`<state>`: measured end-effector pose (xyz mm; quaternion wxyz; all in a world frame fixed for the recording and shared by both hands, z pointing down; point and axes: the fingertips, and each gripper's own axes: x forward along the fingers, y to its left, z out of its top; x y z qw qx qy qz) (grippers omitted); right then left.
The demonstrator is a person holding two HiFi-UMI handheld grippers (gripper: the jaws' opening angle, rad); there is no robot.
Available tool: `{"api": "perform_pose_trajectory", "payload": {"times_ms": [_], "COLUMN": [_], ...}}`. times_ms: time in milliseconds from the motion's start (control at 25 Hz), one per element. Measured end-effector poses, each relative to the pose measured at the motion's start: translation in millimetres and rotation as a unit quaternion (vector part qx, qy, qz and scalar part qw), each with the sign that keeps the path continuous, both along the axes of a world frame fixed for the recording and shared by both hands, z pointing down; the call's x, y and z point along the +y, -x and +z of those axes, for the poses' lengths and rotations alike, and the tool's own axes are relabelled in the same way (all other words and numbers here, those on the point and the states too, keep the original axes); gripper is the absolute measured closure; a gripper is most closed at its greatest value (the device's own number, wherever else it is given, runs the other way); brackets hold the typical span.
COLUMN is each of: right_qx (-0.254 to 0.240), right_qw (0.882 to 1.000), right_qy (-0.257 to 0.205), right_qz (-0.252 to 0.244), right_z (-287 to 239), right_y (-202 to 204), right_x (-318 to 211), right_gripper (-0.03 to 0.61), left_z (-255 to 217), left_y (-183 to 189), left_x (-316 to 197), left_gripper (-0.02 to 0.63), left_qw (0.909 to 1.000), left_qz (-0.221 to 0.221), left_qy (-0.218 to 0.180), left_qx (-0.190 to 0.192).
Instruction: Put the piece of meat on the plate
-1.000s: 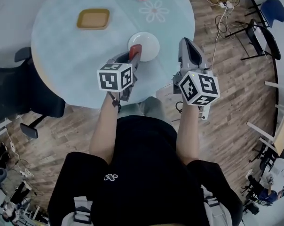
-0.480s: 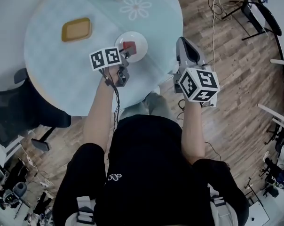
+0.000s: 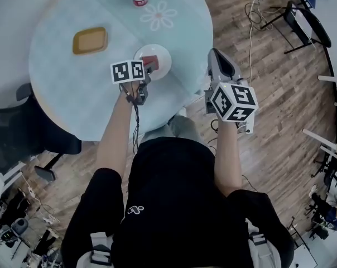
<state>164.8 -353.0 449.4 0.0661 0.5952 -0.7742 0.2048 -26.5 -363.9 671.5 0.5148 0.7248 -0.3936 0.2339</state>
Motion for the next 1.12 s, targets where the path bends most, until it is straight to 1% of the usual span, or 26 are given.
{"api": "perform_pose_trajectory", "payload": {"times_ms": [80,160,200,240,280,360,400,440,480,520,560,640,720,760,800,840,920,1040,1120], "right_qx": [-0.001,-0.002,-0.002,-0.003,-0.005,-0.009,-0.012,-0.014,-0.015,-0.016,-0.019,-0.033,-0.057,-0.066,-0.069,-0.063,-0.035,-0.002,0.005], "right_qw": [1.0,1.0,1.0,0.999,0.999,0.998,0.997,0.997,0.995,0.994,0.993,0.99,0.988,0.986,0.985,0.984,0.983,0.98,0.977], "right_qy": [-0.002,-0.005,-0.006,-0.006,-0.006,-0.011,-0.019,-0.029,-0.042,-0.056,-0.07,-0.096,-0.121,-0.133,-0.143,-0.151,-0.161,-0.171,-0.178], "right_qz": [-0.01,-0.021,-0.028,-0.036,-0.044,-0.06,-0.068,-0.076,-0.085,-0.092,-0.098,-0.096,-0.079,-0.074,-0.072,-0.075,-0.086,-0.099,-0.114], "right_z": [-3,-6,-7,-8,-9,-14,-20,-28,-37,-48,-60,-87,-117,-131,-142,-149,-153,-155,-158], "right_y": [6,13,17,20,24,34,40,46,53,59,65,67,61,58,59,63,74,85,91], "right_x": [-4,-7,-7,-9,-11,-17,-21,-27,-33,-40,-48,-66,-82,-86,-87,-84,-71,-53,-49], "right_gripper": [0.572,0.572,0.572,0.572,0.572,0.572,0.572,0.572,0.572,0.572,0.572,0.572,0.572,0.572,0.572,0.572,0.572,0.572,0.572], "left_z": [-1,-8,-16,-27,-41,-78,-103,-130,-161,-192,-224,-285,-339,-360,-375,-383,-388,-391,-391], "left_y": [7,14,16,18,21,27,31,35,39,44,51,66,79,83,88,93,103,108,103], "left_x": [0,-1,-1,-2,-4,-15,-23,-32,-41,-48,-53,-60,-62,-59,-54,-47,-33,-18,-16], "left_gripper": [0.422,0.399,0.375,0.329,0.294,0.294,0.305,0.328,0.362,0.402,0.431,0.466,0.526,0.59,0.621,0.621,0.621,0.621,0.621], "left_qw": [0.9997,0.998,0.9966,0.995,0.9929,0.9856,0.9794,0.9711,0.9606,0.9482,0.9345,0.9044,0.8706,0.854,0.8403,0.831,0.821,0.8098,0.8055], "left_qz": [0.007,0.013,0.013,0.012,0.006,-0.02,-0.039,-0.06,-0.08,-0.098,-0.115,-0.151,-0.186,-0.201,-0.212,-0.22,-0.233,-0.245,-0.244], "left_qy": [-0.013,-0.036,-0.051,-0.069,-0.091,-0.148,-0.184,-0.222,-0.261,-0.3,-0.335,-0.399,-0.454,-0.478,-0.495,-0.504,-0.507,-0.515,-0.52], "left_qx": [-0.021,-0.051,-0.063,-0.071,-0.076,-0.079,-0.074,-0.064,-0.051,-0.039,-0.028,-0.018,-0.028,-0.043,-0.062,-0.083,-0.12,-0.139,-0.147]}}
